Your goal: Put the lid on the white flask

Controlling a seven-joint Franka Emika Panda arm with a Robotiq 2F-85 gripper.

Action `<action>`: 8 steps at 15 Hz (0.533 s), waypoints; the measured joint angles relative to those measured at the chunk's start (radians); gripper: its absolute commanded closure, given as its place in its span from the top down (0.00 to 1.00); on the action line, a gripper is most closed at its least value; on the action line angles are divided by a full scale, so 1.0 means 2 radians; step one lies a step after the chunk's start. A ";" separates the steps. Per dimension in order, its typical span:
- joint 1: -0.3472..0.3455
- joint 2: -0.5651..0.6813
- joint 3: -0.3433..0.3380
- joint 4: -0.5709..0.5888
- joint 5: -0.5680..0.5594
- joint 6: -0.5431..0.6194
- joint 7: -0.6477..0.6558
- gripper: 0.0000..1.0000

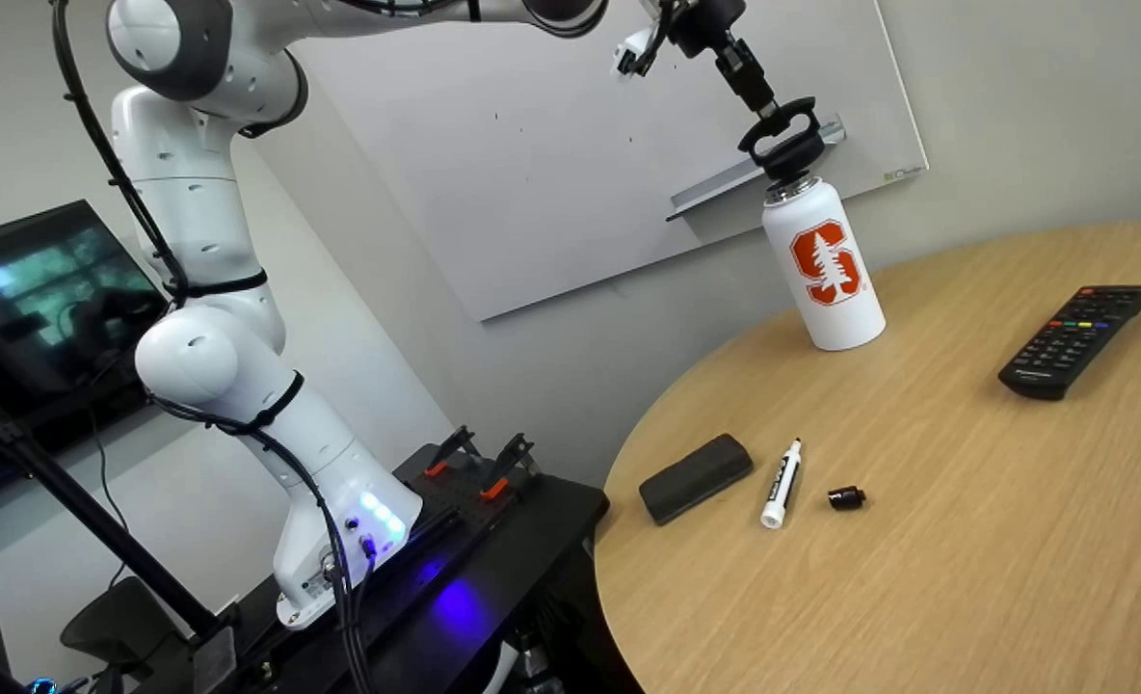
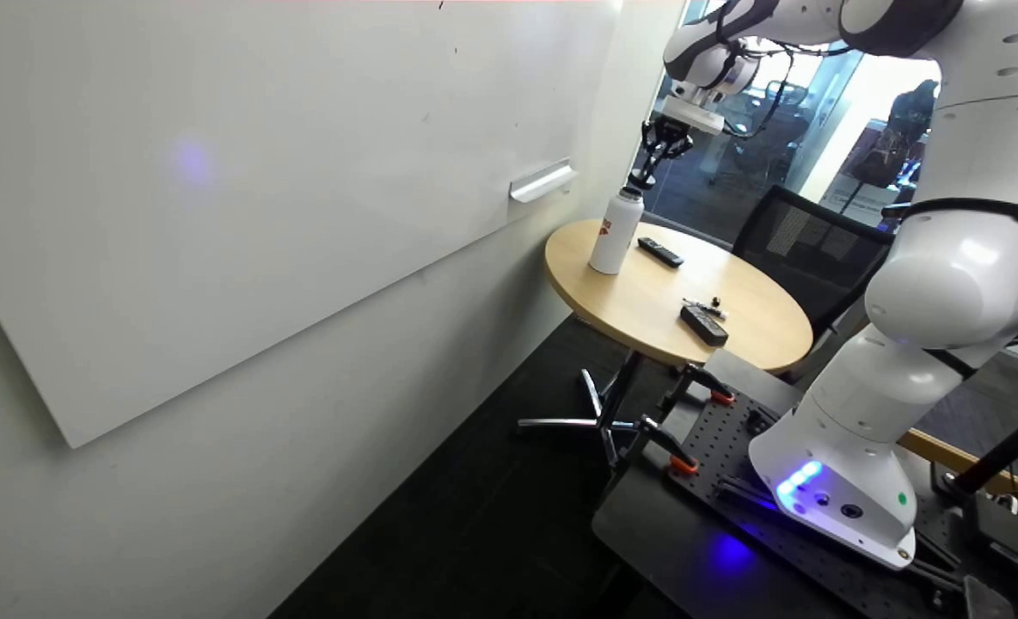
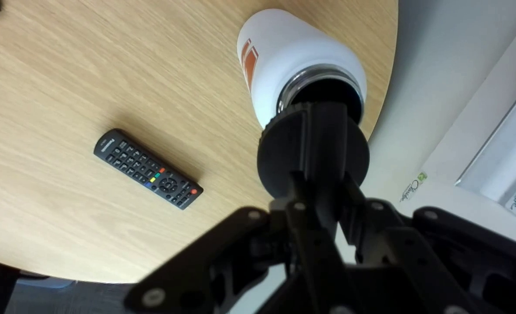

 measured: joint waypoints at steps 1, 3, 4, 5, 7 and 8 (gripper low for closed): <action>0.000 0.000 0.002 0.000 0.000 0.000 0.000 0.05; -0.001 0.001 0.006 0.000 0.001 -0.002 0.000 0.05; -0.002 0.001 0.007 0.000 0.001 -0.002 0.000 0.05; -0.002 0.002 0.009 0.000 0.001 -0.002 0.000 0.05; -0.002 0.003 0.010 0.000 0.001 -0.002 0.000 0.05; -0.002 0.004 0.011 0.000 0.001 -0.003 0.000 0.05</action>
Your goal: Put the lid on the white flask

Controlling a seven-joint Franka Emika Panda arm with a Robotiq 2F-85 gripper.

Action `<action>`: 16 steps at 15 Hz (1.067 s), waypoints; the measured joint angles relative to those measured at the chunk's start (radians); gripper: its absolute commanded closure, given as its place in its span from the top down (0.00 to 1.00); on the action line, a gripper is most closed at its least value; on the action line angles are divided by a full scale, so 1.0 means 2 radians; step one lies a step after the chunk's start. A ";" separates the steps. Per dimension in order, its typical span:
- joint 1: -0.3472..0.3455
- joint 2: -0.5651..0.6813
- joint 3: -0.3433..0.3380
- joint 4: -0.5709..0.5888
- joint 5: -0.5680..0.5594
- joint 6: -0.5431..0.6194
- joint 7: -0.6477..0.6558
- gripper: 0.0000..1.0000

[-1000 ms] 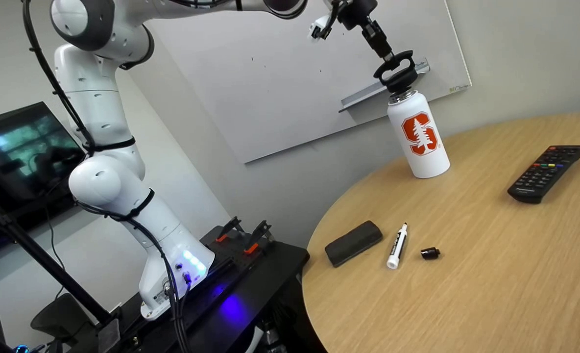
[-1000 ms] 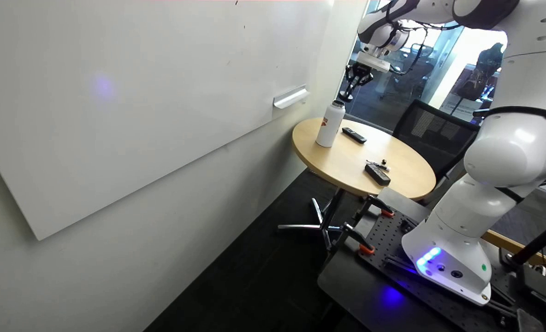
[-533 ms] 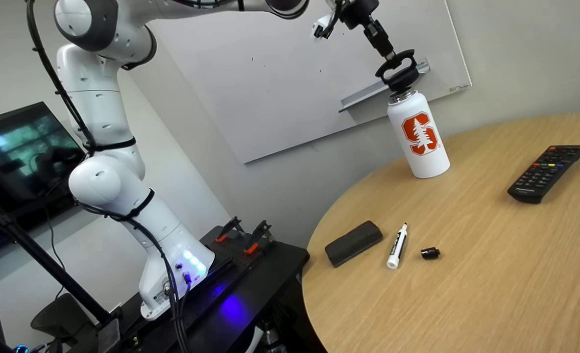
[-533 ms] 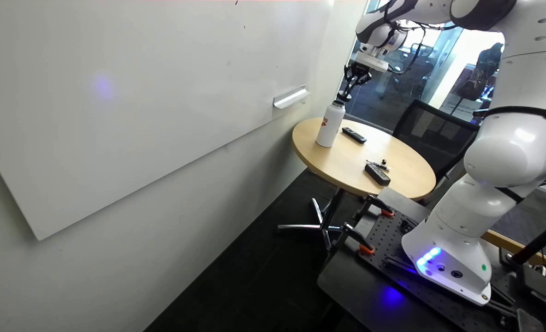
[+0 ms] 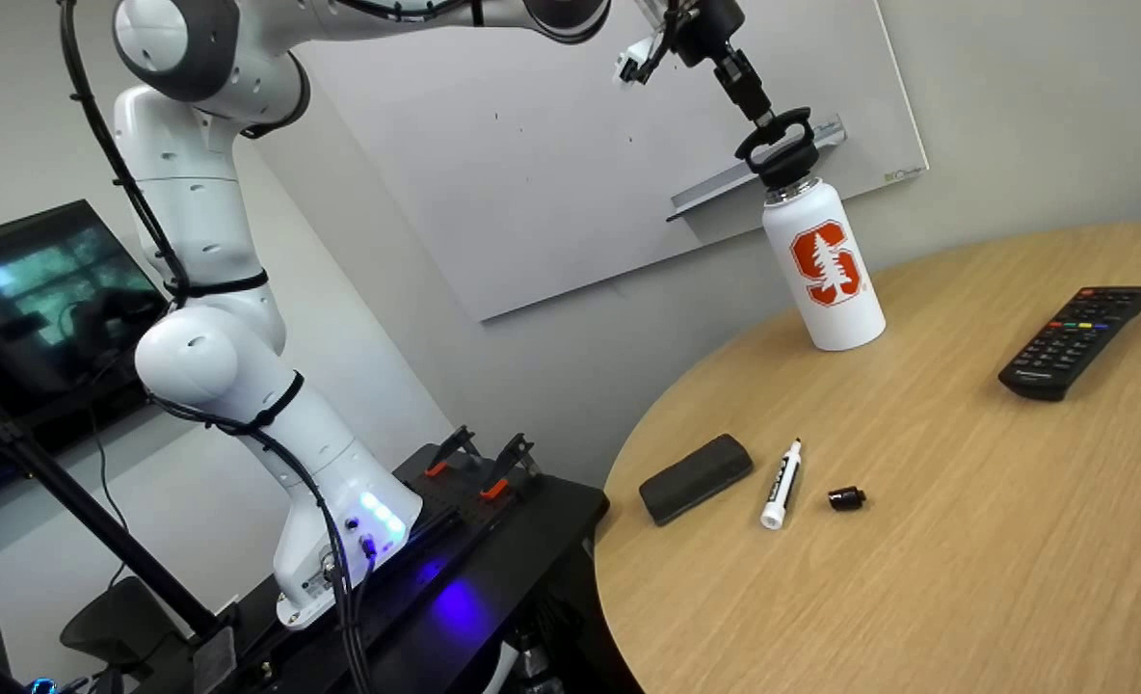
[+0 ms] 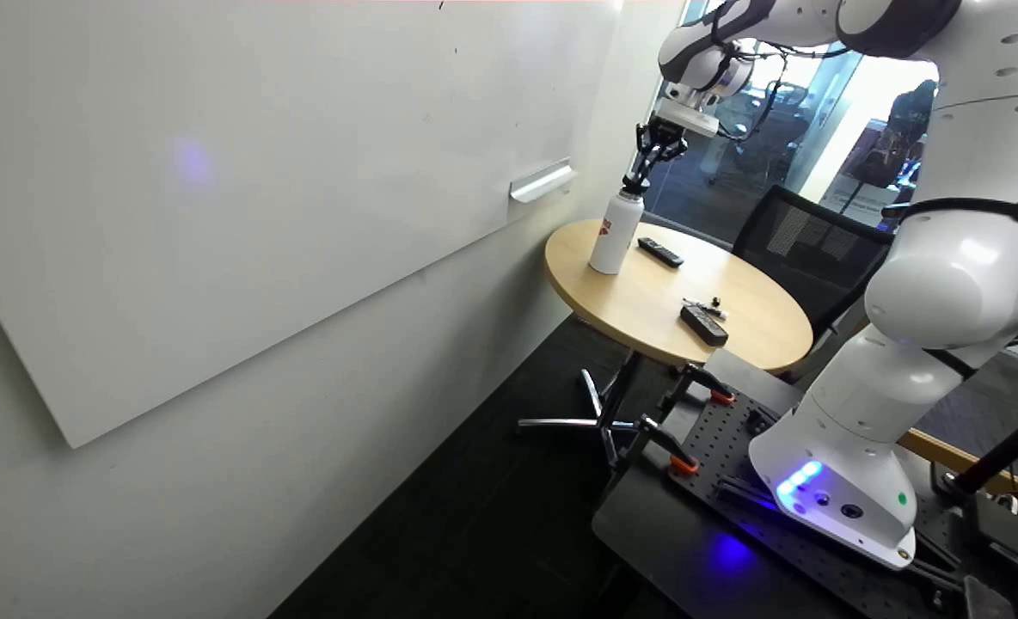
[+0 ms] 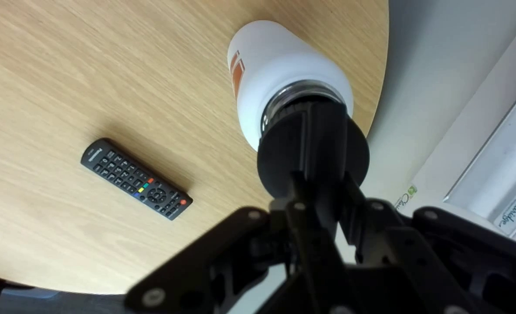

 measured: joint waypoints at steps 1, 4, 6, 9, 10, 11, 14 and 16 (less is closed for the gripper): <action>0.000 0.001 0.000 0.000 0.000 0.000 0.000 0.05; 0.000 0.003 0.000 0.000 0.000 -0.003 0.000 0.05; 0.000 0.004 0.000 0.000 0.000 -0.005 -0.001 0.05; 0.000 0.006 0.001 0.000 0.000 -0.007 -0.002 0.05; 0.000 0.006 0.001 0.000 0.000 -0.007 -0.004 0.05; 0.000 0.006 0.001 0.000 0.001 -0.007 -0.006 0.05; -0.002 0.006 0.005 0.000 0.005 -0.007 -0.012 0.46; -0.002 0.006 0.006 0.000 0.005 -0.007 -0.015 0.60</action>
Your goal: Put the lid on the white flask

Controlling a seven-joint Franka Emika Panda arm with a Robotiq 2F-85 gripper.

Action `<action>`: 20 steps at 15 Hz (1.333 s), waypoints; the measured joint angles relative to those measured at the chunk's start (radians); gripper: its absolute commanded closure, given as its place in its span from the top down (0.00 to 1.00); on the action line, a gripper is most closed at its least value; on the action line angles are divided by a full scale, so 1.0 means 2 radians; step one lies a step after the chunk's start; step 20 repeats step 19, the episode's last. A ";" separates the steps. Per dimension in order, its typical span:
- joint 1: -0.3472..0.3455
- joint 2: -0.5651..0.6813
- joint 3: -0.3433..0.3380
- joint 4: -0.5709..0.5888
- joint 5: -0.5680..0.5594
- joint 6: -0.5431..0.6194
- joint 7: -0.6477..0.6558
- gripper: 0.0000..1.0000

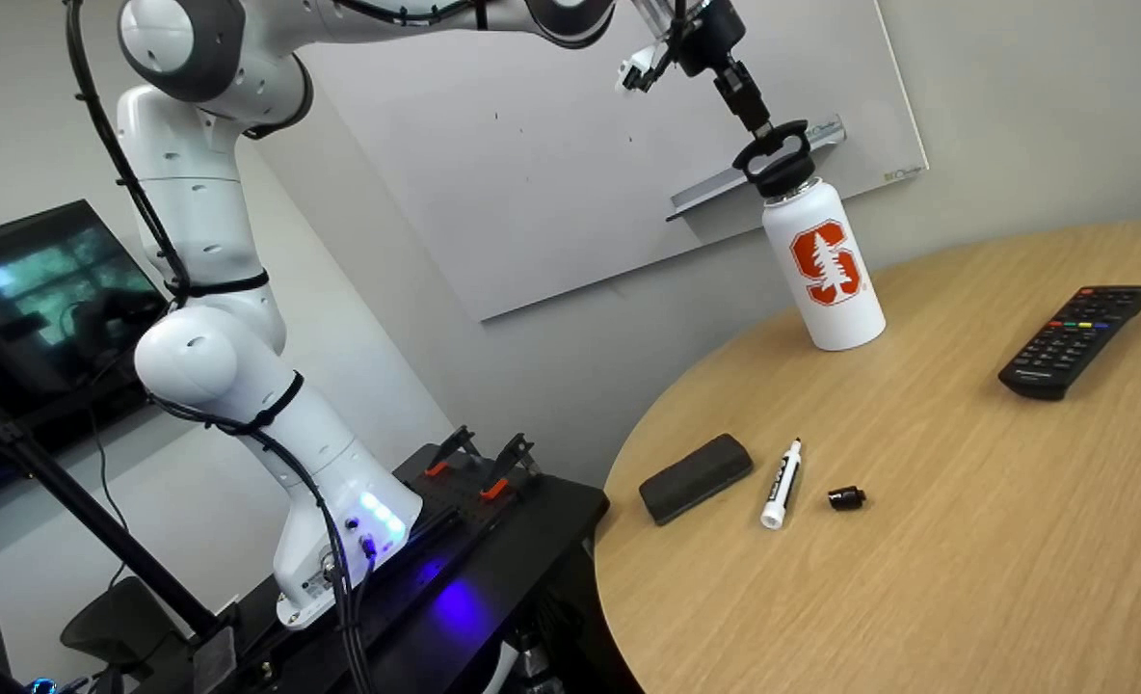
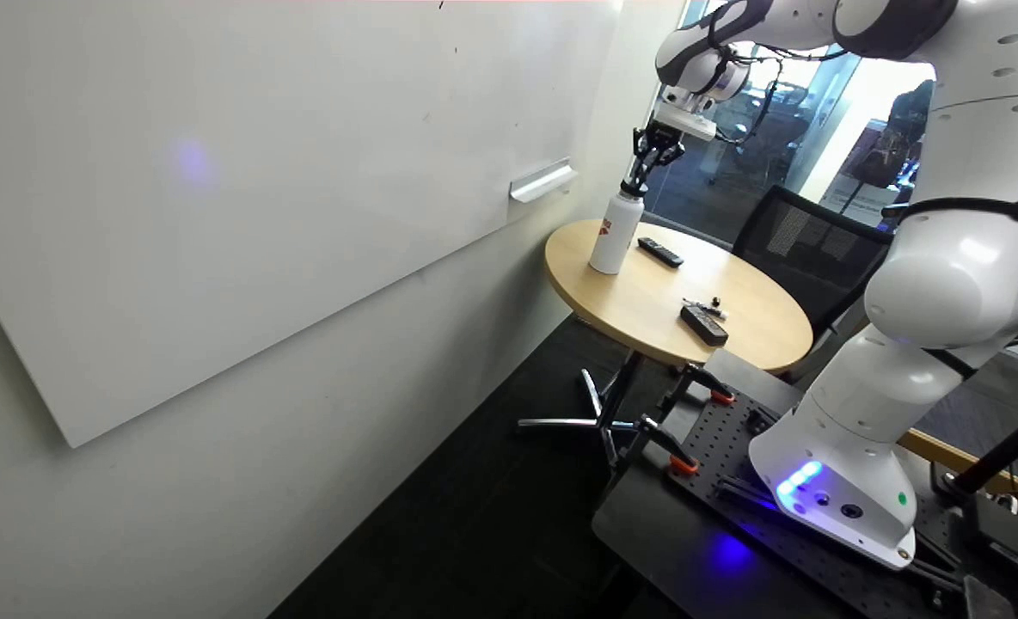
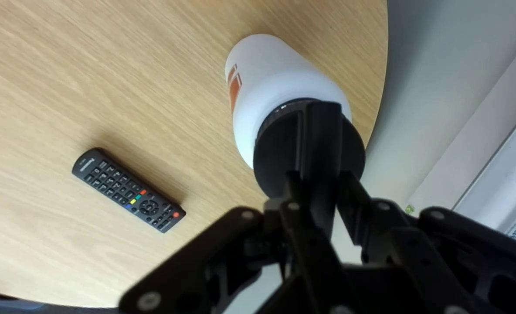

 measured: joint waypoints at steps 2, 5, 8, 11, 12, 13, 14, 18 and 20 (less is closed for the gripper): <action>0.000 0.000 0.000 0.000 0.000 0.000 -0.004 0.75; -0.001 0.000 0.000 0.000 0.000 0.000 -0.004 0.97; -0.002 -0.004 -0.001 0.000 0.000 0.000 -0.004 1.00; -0.003 -0.027 -0.005 -0.002 -0.002 -0.006 -0.007 1.00; -0.004 -0.040 -0.008 -0.005 -0.002 -0.014 -0.014 1.00; -0.005 -0.055 -0.010 -0.009 -0.002 -0.025 -0.022 1.00; -0.006 -0.073 -0.012 -0.015 -0.002 -0.039 -0.032 1.00; -0.007 -0.151 -0.016 -0.054 -0.006 -0.071 -0.072 1.00; -0.006 -0.167 -0.016 -0.066 -0.009 -0.073 -0.076 1.00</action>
